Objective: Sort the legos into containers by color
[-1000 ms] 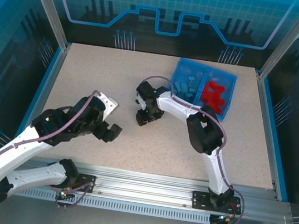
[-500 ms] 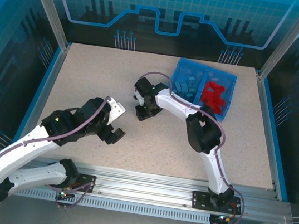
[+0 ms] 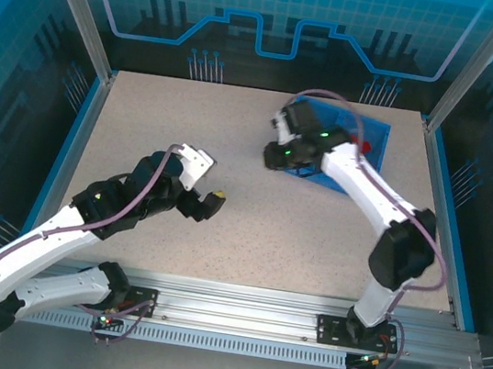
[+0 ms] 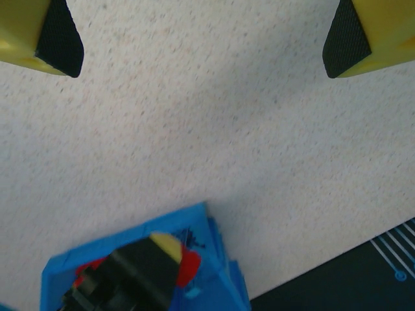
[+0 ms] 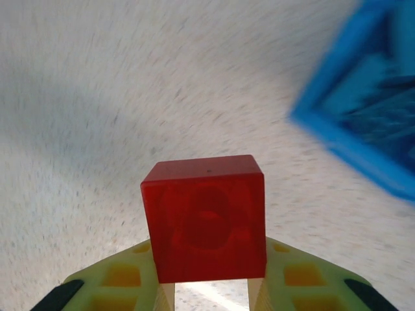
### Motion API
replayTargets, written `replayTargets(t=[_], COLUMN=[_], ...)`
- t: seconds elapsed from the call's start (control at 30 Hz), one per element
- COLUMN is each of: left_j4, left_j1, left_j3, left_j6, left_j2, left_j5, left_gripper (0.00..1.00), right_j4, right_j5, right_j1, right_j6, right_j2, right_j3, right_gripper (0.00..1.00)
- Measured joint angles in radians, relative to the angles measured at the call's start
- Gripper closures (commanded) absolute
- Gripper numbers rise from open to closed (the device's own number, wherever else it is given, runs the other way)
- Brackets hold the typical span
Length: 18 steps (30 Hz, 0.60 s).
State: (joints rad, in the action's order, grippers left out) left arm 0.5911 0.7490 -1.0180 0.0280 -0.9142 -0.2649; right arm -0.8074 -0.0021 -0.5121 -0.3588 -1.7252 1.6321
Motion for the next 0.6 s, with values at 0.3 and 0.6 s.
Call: replayTargets(t=[0.3,0.6], left_j4=[-0.105,-0.104], left_j1=[0.0,0.0], left_j3=[0.0,0.002], left_j6=[-0.066,-0.128], left_j2=[-0.072,-0.05], left_j5=[0.057,0.064], left_gripper=[0.01,0.01], right_j4=[0.03,0.011], right_j5=[-0.002,-0.013], right_j1=[0.396,0.535], right_j6=[-0.114,-0.169], right_j2=[0.066,-0.26], right_j3=[-0.042,0.142], right_gripper=[0.75,0.71])
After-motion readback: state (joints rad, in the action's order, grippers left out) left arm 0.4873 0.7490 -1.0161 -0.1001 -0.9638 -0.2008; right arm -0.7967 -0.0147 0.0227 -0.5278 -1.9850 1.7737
